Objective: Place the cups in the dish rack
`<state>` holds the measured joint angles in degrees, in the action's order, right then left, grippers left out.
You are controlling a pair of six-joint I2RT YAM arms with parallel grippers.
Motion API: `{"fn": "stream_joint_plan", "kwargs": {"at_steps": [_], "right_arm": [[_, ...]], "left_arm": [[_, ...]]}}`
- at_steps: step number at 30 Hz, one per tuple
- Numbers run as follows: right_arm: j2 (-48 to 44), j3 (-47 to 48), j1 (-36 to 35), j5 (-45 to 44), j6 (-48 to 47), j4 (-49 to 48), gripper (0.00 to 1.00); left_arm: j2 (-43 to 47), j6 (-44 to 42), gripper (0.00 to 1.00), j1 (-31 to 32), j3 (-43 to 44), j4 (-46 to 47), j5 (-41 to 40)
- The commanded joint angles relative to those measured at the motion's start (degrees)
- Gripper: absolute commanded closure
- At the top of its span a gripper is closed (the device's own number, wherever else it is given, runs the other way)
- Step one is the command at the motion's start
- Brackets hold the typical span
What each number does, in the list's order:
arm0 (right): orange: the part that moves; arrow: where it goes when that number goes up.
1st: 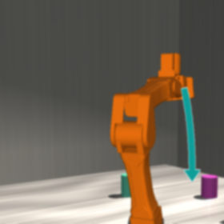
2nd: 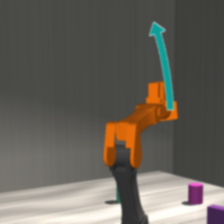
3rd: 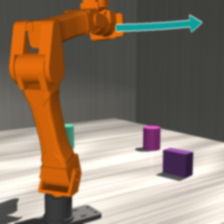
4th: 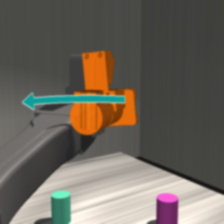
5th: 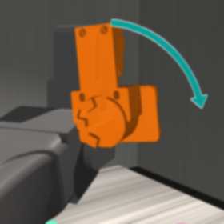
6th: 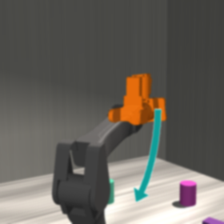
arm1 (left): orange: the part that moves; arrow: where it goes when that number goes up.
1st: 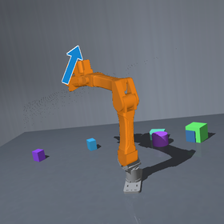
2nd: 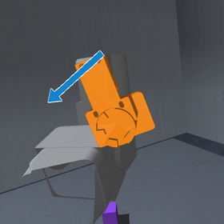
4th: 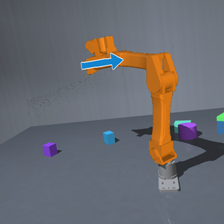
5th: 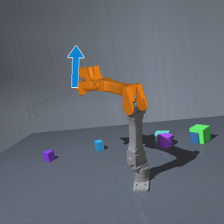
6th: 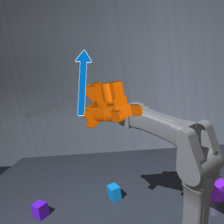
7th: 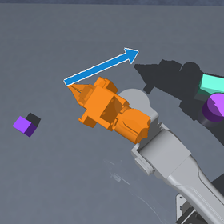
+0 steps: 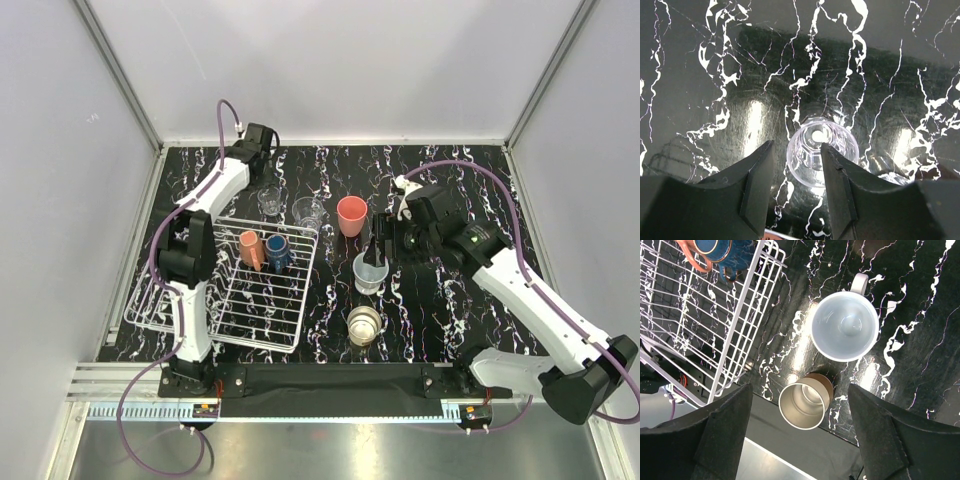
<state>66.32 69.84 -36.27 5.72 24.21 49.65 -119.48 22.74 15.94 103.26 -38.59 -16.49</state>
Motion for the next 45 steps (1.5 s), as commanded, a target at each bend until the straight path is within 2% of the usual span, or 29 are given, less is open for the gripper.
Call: {"fn": "stream_joint_plan", "kwargs": {"at_steps": [1,17,24,27,28,31,34,40,43,45], "right_arm": [[-0.06,0.82,-0.47,1.49,-0.83,-0.78,0.16],[1.09,0.56,-0.47,2.63,-0.21,-2.01,0.16],[1.53,0.55,-0.47,2.99,-0.12,-2.10,0.16],[1.44,0.47,-0.55,2.72,-0.21,-1.84,0.16],[1.35,0.47,-0.47,2.81,-0.21,-1.92,0.16],[1.44,0.21,-0.55,2.72,0.05,-1.83,0.16],[1.70,0.12,-0.55,1.85,0.49,-1.57,0.16],[2.58,0.12,-0.55,-0.17,3.39,-1.57,0.16],[3.11,0.64,-0.47,-4.38,6.37,-0.17,0.16],[3.11,1.00,0.15,-9.74,9.61,2.20,0.16]], "left_arm": [[0.48,0.46,0.53,-0.30,-1.04,3.87,-1.61],[-4.44,1.52,0.55,-0.83,0.54,2.47,-0.83],[-5.50,1.43,0.67,-0.91,0.27,2.55,-0.21],[-5.41,1.43,0.80,-0.92,0.71,2.38,0.06],[-5.06,1.43,0.89,-0.92,0.80,2.38,0.23],[-4.18,1.34,1.00,-0.92,1.76,1.76,-0.03],[-1.11,1.43,1.00,-0.92,2.29,1.41,-0.38],[10.57,2.13,1.00,0.05,-0.42,1.67,1.37],[17.07,2.13,1.00,2.50,-1.66,1.15,1.82],[21.54,1.17,1.00,6.28,-2.27,0.10,1.64]]}}
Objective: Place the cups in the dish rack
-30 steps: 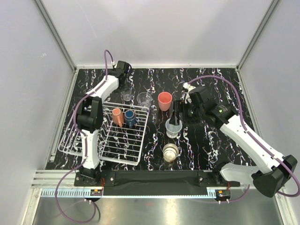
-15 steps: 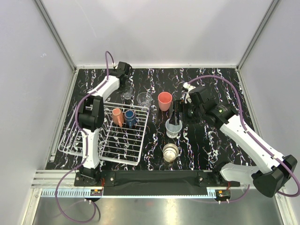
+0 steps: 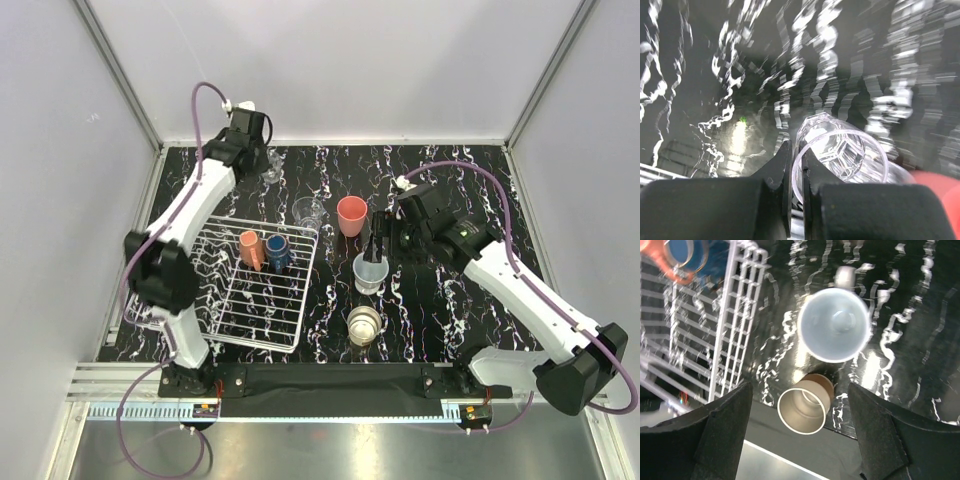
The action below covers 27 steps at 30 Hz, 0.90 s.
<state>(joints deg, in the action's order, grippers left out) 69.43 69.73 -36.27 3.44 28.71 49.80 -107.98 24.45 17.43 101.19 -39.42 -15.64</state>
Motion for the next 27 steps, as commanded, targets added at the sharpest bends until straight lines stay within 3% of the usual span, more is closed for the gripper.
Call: {"fn": "stream_joint_plan", "kwargs": {"at_steps": [1,5,10,17,23,27], "right_arm": [[-0.26,0.93,0.58,-8.53,5.82,2.40,0.16],[-1.75,-0.47,4.62,-13.71,8.90,6.25,0.18],[-9.65,-4.78,26.74,-10.74,7.95,6.98,0.24],[-10.72,-1.45,43.02,-6.01,-1.27,10.75,0.21],[-12.21,-3.37,45.94,-0.82,-2.08,10.40,0.21],[-13.61,-5.57,45.94,4.98,-1.38,9.70,0.21]], "left_arm": [[11.64,-0.71,1.00,6.46,-0.55,0.66,-0.17],[17.45,-0.72,1.00,17.60,-4.06,0.57,-1.24],[18.95,1.21,1.00,28.43,-5.03,-1.18,-0.62],[15.97,4.99,1.00,43.36,-6.35,0.75,1.66],[8.68,6.58,1.00,51.72,-3.54,1.54,2.46],[4.02,7.81,1.00,53.58,-4.24,3.11,4.12]]}}
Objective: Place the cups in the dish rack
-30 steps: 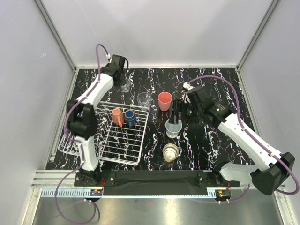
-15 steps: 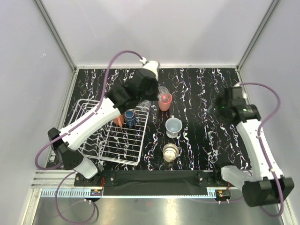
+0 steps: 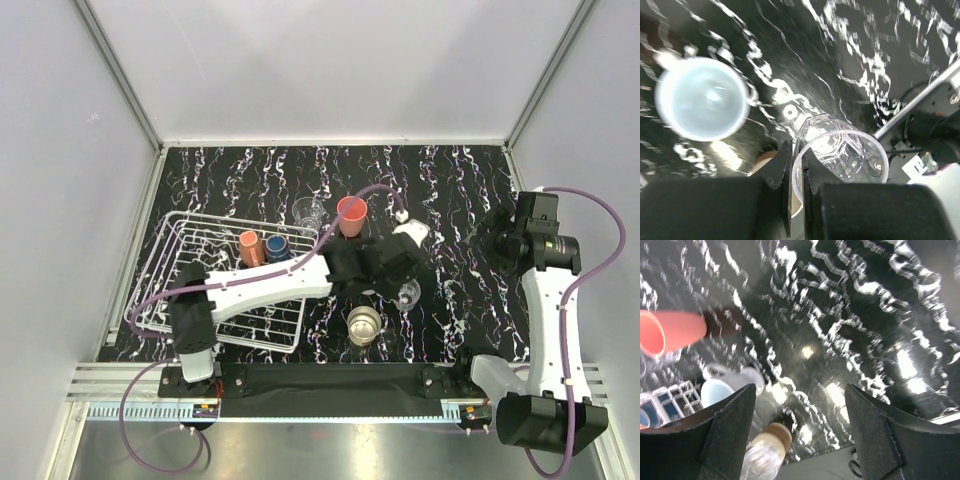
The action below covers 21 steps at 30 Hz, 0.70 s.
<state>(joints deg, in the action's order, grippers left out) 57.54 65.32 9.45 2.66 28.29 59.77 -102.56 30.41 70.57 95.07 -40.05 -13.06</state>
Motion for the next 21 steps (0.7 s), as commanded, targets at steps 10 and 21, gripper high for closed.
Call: {"fn": "stream_joint_plan", "kwargs": {"at_steps": [10,21], "right_arm": [[-4.19,-7.14,0.13,15.54,-3.51,-0.97,0.20],[-1.91,-8.54,0.13,9.83,1.15,0.52,0.17]], "left_arm": [[-11.34,2.81,1.00,1.86,1.96,8.41,1.64],[-17.32,2.46,0.86,1.77,3.55,9.12,0.05]]}}
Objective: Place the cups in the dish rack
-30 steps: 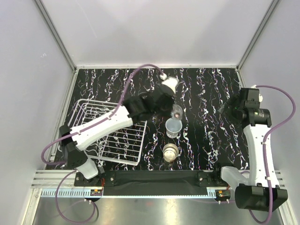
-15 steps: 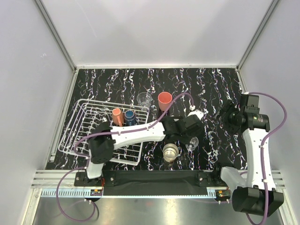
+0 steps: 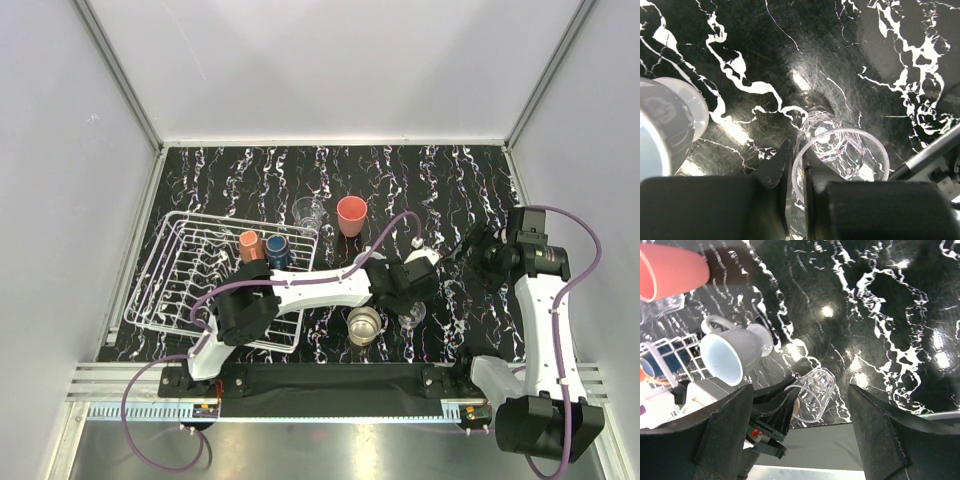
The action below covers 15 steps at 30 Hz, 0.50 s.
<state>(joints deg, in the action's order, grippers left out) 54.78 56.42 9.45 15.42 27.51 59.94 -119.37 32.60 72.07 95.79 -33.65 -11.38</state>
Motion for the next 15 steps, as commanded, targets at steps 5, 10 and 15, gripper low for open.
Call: {"fn": "stream_joint_plan", "kwargs": {"at_steps": [5,10,15], "right_arm": [[2.52,0.97,0.13,-3.47,0.97,1.67,0.16],[2.43,0.62,0.13,-2.68,0.62,2.28,0.17],[2.17,0.27,0.04,-1.10,0.18,3.34,0.23]], "left_arm": [[-0.69,0.45,0.71,0.26,2.12,2.80,-1.72],[1.07,0.54,0.47,0.26,0.54,3.85,-1.63],[7.29,0.62,0.35,0.26,-3.40,5.25,-1.46]]}}
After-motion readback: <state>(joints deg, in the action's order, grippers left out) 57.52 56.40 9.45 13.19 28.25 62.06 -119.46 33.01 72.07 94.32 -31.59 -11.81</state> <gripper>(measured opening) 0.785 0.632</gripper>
